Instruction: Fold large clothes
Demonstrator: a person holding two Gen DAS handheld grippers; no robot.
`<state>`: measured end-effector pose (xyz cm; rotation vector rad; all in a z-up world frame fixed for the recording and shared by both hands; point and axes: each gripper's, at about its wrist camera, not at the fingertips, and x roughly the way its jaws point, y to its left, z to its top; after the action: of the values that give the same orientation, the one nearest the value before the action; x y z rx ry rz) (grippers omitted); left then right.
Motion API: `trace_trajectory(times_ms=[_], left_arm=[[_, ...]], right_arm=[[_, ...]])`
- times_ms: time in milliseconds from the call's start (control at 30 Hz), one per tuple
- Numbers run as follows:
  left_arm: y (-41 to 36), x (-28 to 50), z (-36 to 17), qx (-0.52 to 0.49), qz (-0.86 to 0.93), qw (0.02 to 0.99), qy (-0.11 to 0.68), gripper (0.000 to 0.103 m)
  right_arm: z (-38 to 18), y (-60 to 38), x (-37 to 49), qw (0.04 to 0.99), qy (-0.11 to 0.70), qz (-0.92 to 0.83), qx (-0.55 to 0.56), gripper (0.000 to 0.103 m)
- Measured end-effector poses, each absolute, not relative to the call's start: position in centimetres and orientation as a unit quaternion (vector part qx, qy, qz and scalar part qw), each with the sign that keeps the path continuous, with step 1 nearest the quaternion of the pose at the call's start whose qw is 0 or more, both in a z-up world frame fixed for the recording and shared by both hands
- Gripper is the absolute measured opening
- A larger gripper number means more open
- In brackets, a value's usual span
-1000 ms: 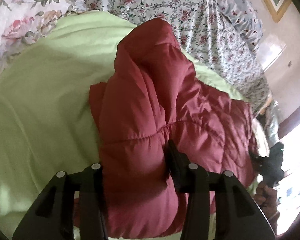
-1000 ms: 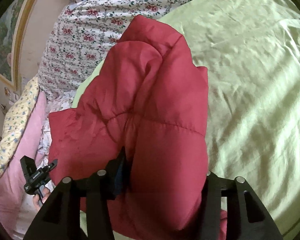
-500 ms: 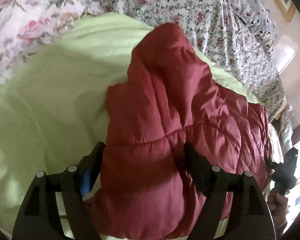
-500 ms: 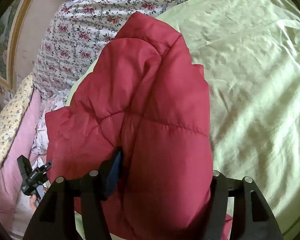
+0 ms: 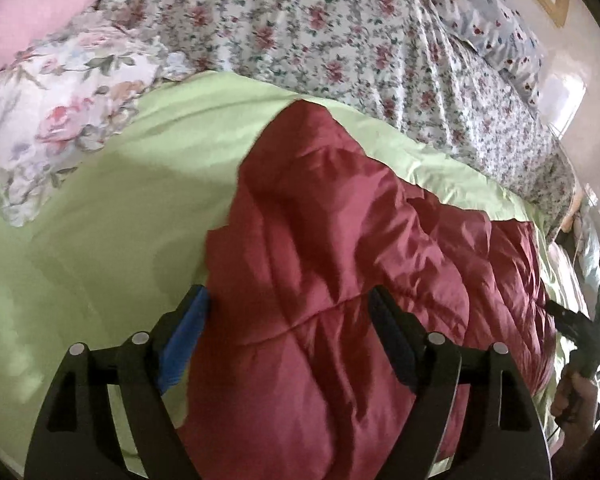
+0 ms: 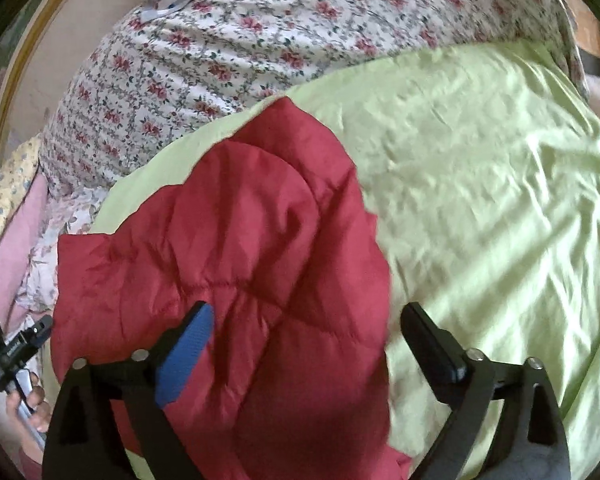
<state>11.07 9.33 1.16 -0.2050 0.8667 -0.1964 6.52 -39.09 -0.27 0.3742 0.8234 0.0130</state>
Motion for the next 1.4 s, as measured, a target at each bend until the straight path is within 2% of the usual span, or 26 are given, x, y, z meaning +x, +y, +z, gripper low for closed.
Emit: trace_trajectory(times_ms=[200, 233, 300, 333, 400, 433, 500, 533, 600, 700, 867, 1033, 1133, 1400], left_arm=[[6.3, 11.8, 0.5, -0.056, -0.109, 0.891, 0.437, 0.082], [6.0, 11.8, 0.4, -0.045, -0.109, 0.891, 0.438, 0.08], [5.4, 11.7, 0.1, -0.028, -0.11, 0.891, 0.44, 0.062], [5.2, 11.6, 0.0, -0.022, -0.11, 0.891, 0.441, 0.057], [5.0, 11.4, 0.1, -0.017, -0.113, 0.892, 0.438, 0.039], [5.0, 11.3, 0.2, -0.018, -0.117, 0.892, 0.437, 0.035], [4.8, 11.2, 0.8, -0.018, -0.127, 0.892, 0.433, 0.023], [4.7, 11.2, 1.0, -0.018, -0.129, 0.893, 0.431, 0.022], [4.6, 11.1, 1.8, -0.024, -0.138, 0.895, 0.423, 0.019], [5.4, 11.7, 3.3, -0.048, -0.153, 0.899, 0.408, 0.017], [6.4, 13.1, 4.5, -0.072, -0.162, 0.902, 0.394, 0.017], [5.4, 15.7, 0.0, -0.052, -0.137, 0.885, 0.442, 0.017], [4.9, 16.4, -2.2, -0.051, -0.13, 0.877, 0.46, 0.017], [3.9, 17.7, -2.8, -0.032, -0.124, 0.87, 0.477, 0.019]], right_arm=[[-0.5, -36.7, 9.2, 0.903, 0.408, -0.004, 0.136, 0.1], [-0.6, -36.3, 9.5, 0.902, 0.411, -0.003, 0.129, 0.1], [-1.1, -35.2, 10.0, 0.902, 0.419, 0.001, 0.105, 0.097], [-1.3, -34.7, 10.2, 0.902, 0.423, 0.001, 0.091, 0.094], [-1.5, -33.9, 10.2, 0.903, 0.425, 0.0, 0.07, 0.076], [-1.5, -33.6, 10.1, 0.905, 0.423, -0.004, 0.056, 0.072], [-1.1, -33.1, 9.8, 0.908, 0.417, -0.011, 0.033, 0.049], [-0.8, -33.0, 9.5, 0.911, 0.411, -0.011, 0.026, 0.044], [-0.2, -32.9, 9.2, 0.915, 0.403, -0.01, 0.021, 0.024], [1.3, -33.2, 9.1, 0.922, 0.385, -0.002, 0.033, 0.016], [3.1, -35.0, 10.2, 0.928, 0.363, 0.009, 0.082, 0.015], [0.9, -34.7, 12.5, 0.915, 0.395, 0.0, 0.079, 0.015], [-0.9, -34.8, 13.6, 0.906, 0.416, -0.002, 0.08, 0.02], [-2.6, -34.4, 14.7, 0.897, 0.437, -0.007, 0.067, 0.028]])
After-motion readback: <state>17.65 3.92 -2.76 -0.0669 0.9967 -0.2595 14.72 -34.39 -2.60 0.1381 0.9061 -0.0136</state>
